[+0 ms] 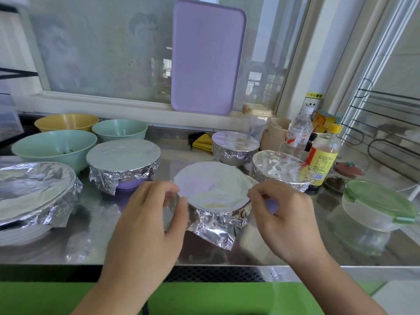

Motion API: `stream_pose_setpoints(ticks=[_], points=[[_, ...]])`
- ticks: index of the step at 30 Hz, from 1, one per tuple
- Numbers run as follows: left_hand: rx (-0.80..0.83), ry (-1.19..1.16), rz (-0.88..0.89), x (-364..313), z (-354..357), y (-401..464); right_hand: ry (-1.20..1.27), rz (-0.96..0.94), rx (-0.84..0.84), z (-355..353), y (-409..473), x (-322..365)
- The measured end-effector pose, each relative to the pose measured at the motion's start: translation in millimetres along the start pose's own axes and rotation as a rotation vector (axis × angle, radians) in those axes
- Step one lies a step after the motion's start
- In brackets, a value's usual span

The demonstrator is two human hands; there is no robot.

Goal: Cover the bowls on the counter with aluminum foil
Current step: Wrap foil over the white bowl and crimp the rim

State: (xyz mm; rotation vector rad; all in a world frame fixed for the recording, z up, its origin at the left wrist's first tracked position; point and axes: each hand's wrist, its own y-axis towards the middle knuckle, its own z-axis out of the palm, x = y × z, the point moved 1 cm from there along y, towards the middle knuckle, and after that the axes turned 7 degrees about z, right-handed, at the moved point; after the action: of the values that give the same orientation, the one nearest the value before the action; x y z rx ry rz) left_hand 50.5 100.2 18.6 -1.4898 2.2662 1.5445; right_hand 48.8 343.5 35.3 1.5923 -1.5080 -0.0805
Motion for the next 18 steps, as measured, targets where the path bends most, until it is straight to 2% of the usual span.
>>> stream_pose_setpoints(ticks=[2,7,14,18], points=[[0.004,-0.037,-0.035,-7,4,0,-0.002,0.025,0.021,1,15,-1],[0.051,-0.043,-0.112,-13,14,-2,0.111,0.206,0.388,13,45,-1],[0.087,-0.02,-0.118,-7,13,5,0.113,0.248,0.284,17,31,-8],[0.103,-0.045,-0.208,9,5,18,0.114,0.207,0.148,4,16,-7]])
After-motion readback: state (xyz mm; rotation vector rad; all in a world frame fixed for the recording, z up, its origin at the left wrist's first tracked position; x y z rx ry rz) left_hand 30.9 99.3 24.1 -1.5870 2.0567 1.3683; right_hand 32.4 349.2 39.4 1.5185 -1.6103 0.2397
